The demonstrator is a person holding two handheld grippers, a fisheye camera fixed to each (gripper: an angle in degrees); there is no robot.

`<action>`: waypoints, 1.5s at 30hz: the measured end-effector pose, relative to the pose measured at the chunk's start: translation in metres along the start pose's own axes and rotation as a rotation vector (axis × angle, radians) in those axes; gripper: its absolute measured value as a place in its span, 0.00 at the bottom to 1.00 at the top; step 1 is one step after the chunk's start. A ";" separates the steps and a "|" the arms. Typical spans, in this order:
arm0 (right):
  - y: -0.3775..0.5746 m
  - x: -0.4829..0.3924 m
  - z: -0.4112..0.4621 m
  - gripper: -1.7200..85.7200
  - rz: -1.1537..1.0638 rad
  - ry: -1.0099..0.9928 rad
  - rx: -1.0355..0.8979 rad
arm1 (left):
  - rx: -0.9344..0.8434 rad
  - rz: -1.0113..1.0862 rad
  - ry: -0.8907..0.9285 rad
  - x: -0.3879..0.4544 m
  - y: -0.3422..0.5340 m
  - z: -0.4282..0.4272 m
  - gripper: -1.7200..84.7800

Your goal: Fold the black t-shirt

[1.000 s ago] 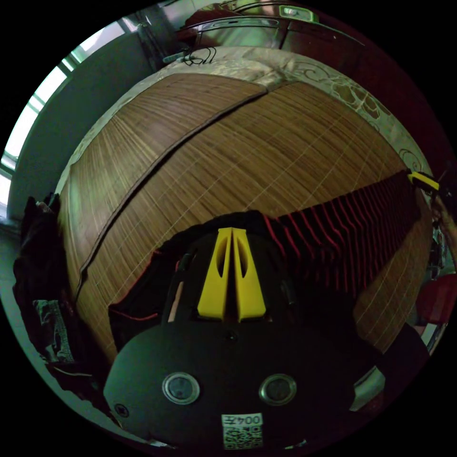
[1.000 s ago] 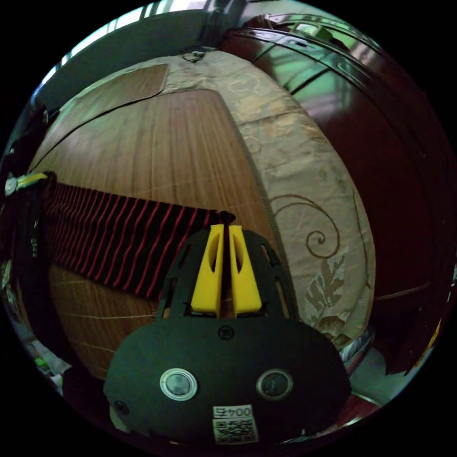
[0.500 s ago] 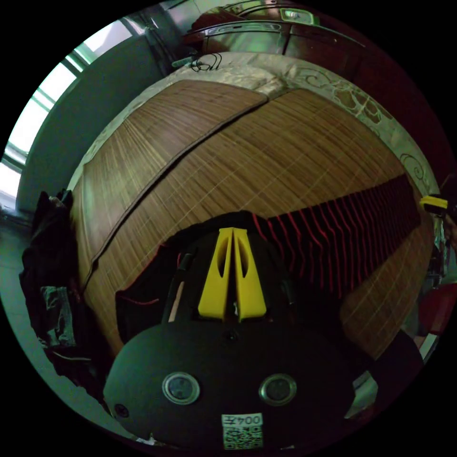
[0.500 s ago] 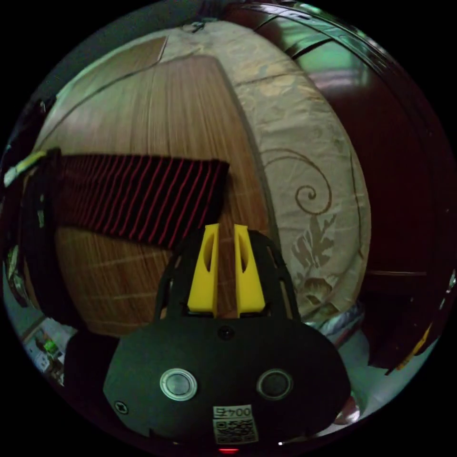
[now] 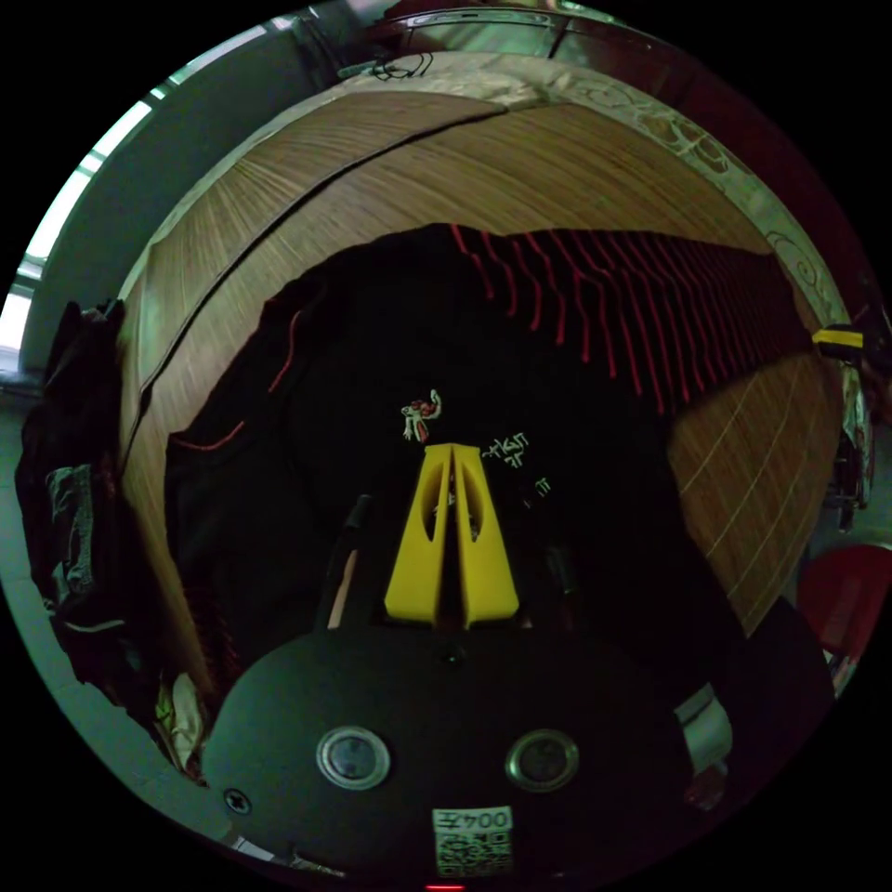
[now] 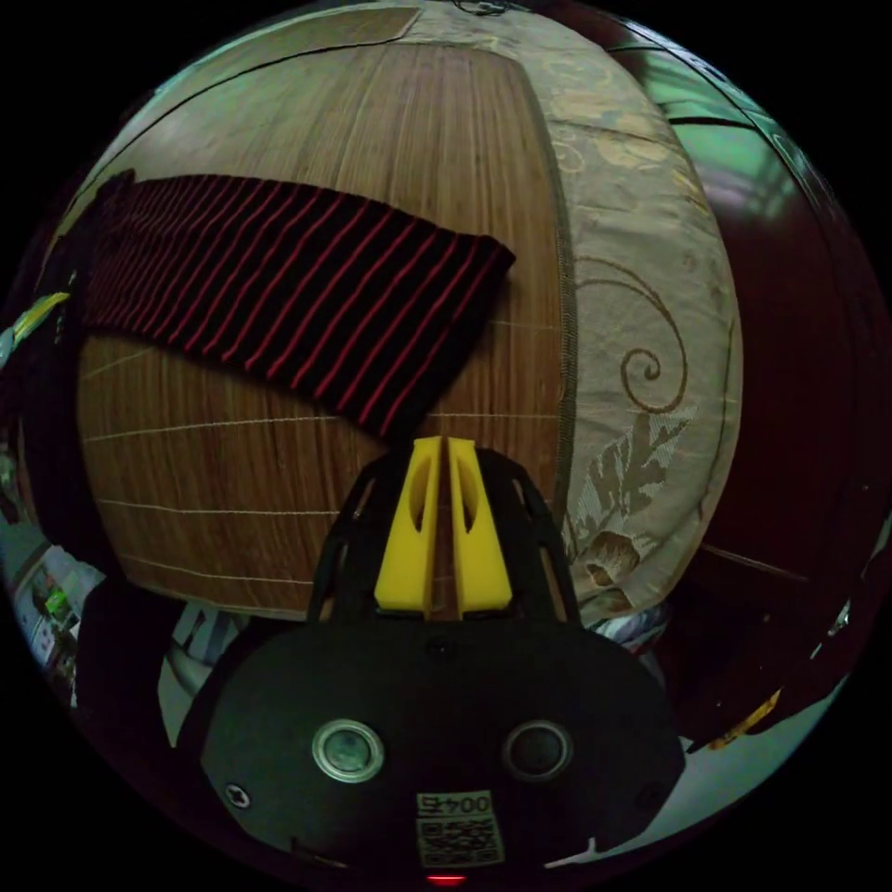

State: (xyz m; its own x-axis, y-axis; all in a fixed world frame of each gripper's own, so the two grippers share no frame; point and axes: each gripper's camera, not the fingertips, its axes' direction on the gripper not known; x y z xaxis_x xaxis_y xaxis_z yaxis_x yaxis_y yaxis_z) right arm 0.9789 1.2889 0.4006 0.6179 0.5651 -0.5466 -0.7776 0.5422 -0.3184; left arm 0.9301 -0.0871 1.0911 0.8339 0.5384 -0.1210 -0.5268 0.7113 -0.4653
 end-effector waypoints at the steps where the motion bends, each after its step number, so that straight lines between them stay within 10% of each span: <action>1: -0.001 0.006 -0.004 0.06 0.029 -0.014 0.029 | 0.007 -0.016 0.009 -0.002 0.002 0.001 0.02; 6: -0.013 0.049 -0.020 0.11 0.224 -0.247 0.255 | 0.014 -0.019 -0.008 -0.003 0.009 0.004 0.02; 20: -0.041 -0.001 -0.027 0.03 0.105 0.018 0.283 | 0.046 -0.087 0.031 -0.035 0.047 0.018 0.02; 34: -0.025 -0.003 -0.163 0.02 0.177 -0.770 0.448 | 0.083 -0.198 0.190 -0.100 0.116 0.030 0.03; 45: -0.052 -0.230 -0.331 0.06 -0.130 -0.987 0.510 | 0.094 -0.255 0.217 -0.170 0.227 0.020 0.03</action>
State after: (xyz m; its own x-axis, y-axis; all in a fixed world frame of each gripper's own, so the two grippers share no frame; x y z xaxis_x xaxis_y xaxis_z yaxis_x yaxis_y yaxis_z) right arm 0.8386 0.9250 0.2863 0.6885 0.6087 0.3943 -0.7018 0.6963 0.1504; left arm 0.6652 -0.0080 1.0238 0.9509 0.2366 -0.1995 -0.3014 0.8544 -0.4233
